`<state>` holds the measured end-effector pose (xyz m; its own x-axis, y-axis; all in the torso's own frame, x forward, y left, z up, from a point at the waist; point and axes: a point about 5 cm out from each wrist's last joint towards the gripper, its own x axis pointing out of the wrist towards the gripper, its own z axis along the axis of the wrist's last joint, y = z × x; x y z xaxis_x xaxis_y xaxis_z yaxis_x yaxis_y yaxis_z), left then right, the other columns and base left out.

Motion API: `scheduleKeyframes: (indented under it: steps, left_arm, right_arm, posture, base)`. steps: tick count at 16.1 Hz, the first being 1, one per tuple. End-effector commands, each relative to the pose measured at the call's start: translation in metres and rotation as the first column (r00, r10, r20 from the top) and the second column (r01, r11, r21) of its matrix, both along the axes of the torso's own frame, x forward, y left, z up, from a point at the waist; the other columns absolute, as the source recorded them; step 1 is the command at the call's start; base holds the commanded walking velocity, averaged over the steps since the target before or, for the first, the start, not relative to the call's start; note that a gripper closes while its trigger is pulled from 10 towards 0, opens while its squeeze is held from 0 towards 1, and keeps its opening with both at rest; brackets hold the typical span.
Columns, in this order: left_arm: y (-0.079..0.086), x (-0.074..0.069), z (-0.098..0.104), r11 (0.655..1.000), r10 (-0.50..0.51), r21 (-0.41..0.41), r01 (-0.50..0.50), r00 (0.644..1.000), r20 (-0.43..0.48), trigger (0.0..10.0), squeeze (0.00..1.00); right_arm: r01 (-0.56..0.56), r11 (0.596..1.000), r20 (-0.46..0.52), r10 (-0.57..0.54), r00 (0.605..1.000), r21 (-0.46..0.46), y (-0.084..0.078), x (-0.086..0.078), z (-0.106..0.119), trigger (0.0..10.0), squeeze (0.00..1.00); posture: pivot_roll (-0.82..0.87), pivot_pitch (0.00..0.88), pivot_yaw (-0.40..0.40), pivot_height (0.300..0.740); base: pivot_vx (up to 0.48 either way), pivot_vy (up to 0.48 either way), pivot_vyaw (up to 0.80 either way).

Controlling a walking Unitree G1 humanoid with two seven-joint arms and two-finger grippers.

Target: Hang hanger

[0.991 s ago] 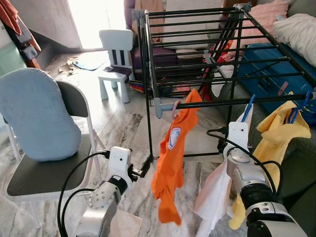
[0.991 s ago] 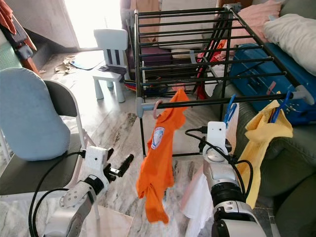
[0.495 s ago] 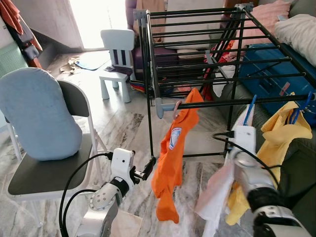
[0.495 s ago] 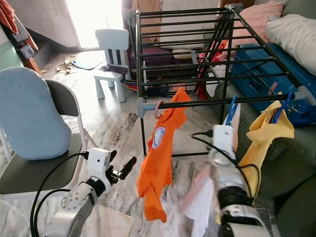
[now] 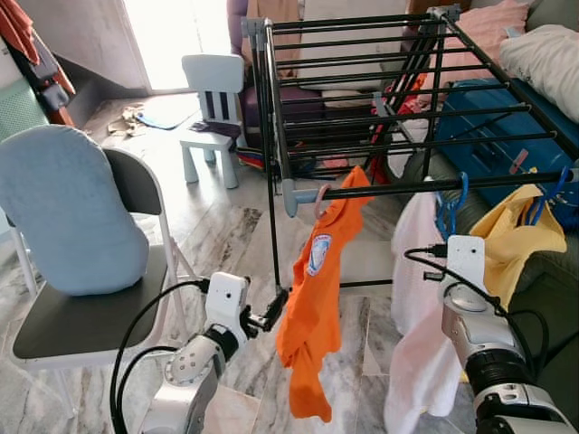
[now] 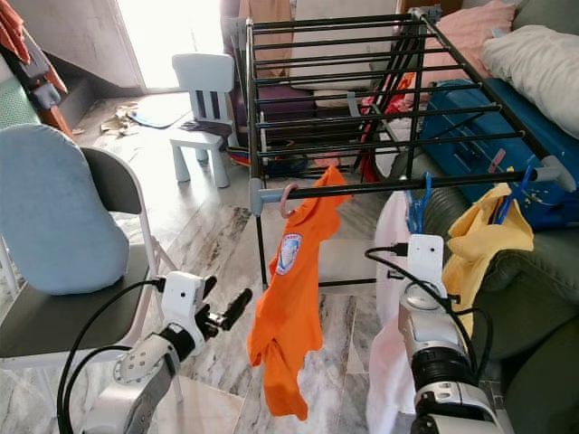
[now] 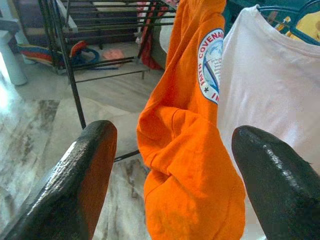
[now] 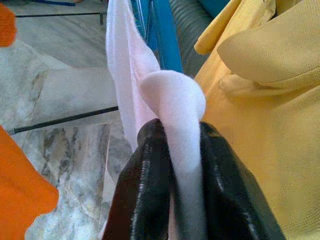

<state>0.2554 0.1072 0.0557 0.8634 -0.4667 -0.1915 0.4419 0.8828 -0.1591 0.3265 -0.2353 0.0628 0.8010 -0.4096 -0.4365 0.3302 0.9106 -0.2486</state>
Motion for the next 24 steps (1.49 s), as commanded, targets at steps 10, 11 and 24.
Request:
scheduleKeyframes:
  steps: [10,11,24]
  left_arm:
    - [-0.002,0.001,0.002,1.0,-0.01,0.013,0.01,1.0,-0.006,10.0,0.0]
    - [-0.001,0.001,0.002,1.0,0.004,0.015,-0.004,1.0,-0.006,10.0,0.0]
    - [0.008,0.004,0.0,0.993,0.082,0.09,-0.082,0.997,-0.003,10.0,0.0]
  right_arm:
    - [-0.09,0.995,0.084,0.094,0.992,-0.046,0.002,0.006,0.012,0.0,0.0]
    - [-0.11,0.992,0.139,0.118,0.983,-0.064,0.004,0.007,0.021,0.0,0.0]
    - [-0.25,0.967,0.286,0.225,0.932,0.055,0.033,-0.044,0.013,10.0,0.0]
  posture:
    - [-0.19,0.0,0.039,0.74]
    - [-0.19,0.0,0.037,0.74]
    - [-0.19,0.0,0.045,0.74]
  base:
    - [0.0,0.0,0.0]
    - [0.0,0.0,0.0]
    - [0.0,0.0,0.0]
